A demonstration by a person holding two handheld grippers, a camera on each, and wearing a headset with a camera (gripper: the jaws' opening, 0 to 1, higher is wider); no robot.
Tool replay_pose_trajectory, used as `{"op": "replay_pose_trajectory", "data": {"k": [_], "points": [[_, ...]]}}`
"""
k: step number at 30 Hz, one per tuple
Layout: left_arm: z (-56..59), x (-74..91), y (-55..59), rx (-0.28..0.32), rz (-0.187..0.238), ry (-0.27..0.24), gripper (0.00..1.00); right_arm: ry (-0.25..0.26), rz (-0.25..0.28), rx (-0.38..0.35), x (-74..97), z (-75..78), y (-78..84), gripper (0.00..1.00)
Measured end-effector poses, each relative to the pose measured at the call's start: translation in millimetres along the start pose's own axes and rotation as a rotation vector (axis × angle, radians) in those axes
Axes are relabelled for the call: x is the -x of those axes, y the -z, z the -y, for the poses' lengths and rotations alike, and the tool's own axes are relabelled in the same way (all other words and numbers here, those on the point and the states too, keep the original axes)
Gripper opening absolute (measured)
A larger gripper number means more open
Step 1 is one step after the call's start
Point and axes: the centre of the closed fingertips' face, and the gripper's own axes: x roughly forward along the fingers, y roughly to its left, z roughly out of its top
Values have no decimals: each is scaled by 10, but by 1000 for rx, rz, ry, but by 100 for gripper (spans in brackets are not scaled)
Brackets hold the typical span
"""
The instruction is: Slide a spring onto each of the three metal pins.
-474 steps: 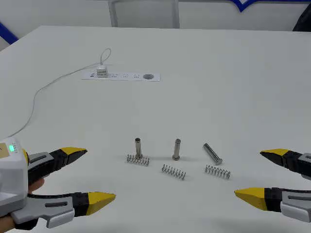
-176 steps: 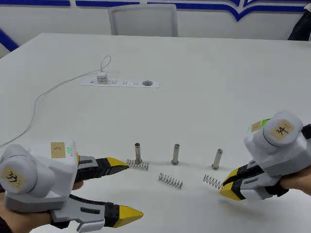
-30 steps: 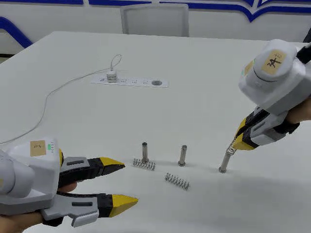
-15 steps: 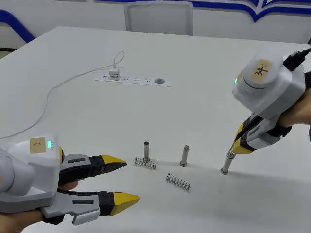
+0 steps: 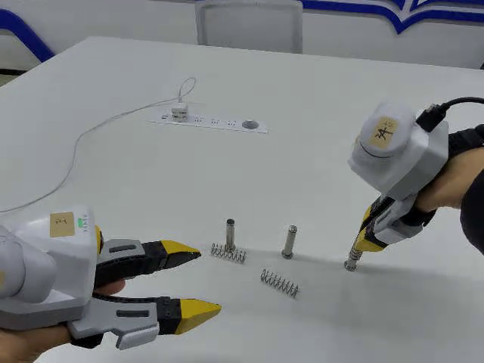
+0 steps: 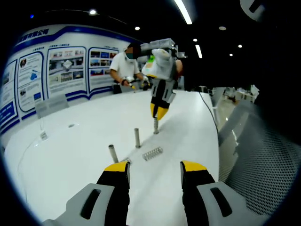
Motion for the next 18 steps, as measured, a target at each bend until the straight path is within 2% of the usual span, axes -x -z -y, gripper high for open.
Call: {"op": "replay_pose_trajectory", "data": {"k": [10, 18], "points": [[-9, 2, 15, -1, -12, -4, 44, -13, -10, 10, -126, -2, 39, 12], [-23, 5, 20, 1, -21, -11, 44, -15, 10, 16, -109, -34, 40, 16]]}}
